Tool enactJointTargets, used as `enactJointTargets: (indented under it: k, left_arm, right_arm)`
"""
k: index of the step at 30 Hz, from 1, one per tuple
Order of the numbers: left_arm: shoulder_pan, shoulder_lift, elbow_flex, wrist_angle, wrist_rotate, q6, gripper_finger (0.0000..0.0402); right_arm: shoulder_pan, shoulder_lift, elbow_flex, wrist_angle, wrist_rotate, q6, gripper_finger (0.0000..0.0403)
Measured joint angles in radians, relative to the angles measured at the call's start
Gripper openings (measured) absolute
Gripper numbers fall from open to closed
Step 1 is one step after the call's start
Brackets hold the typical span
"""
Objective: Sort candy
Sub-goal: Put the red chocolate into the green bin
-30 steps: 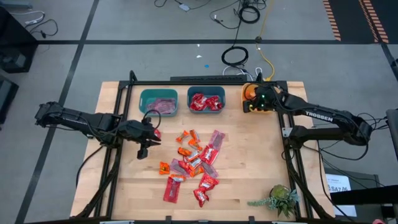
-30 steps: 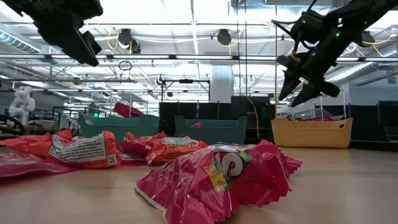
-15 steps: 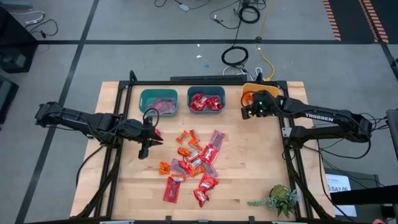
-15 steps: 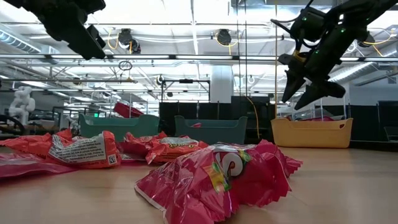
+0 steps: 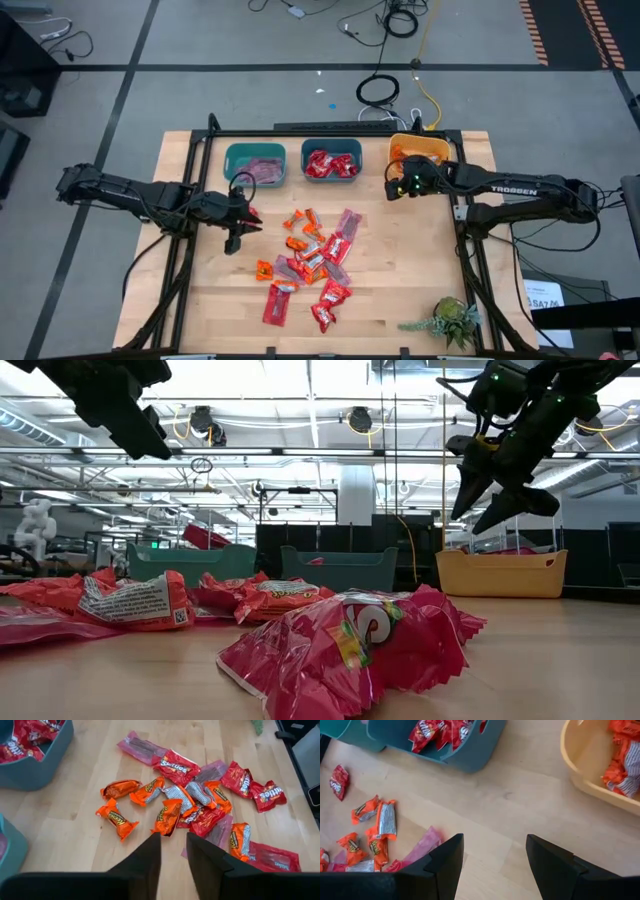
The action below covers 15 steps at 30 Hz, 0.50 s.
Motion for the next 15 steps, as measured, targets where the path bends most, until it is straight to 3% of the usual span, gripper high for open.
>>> enactJointTargets:
  k: [8,15]
  left_arm:
    - [0.0,0.0,0.0,-0.007,-0.09,0.003,0.0209]
    - [0.0,0.0,0.0,-0.005,-0.089,0.003,0.0219]
  right_arm:
    - [0.067,0.0,0.0,-0.044,0.045,0.055,0.0208]
    - [0.095,0.0,0.0,-0.17,0.035,-0.011,0.0208]
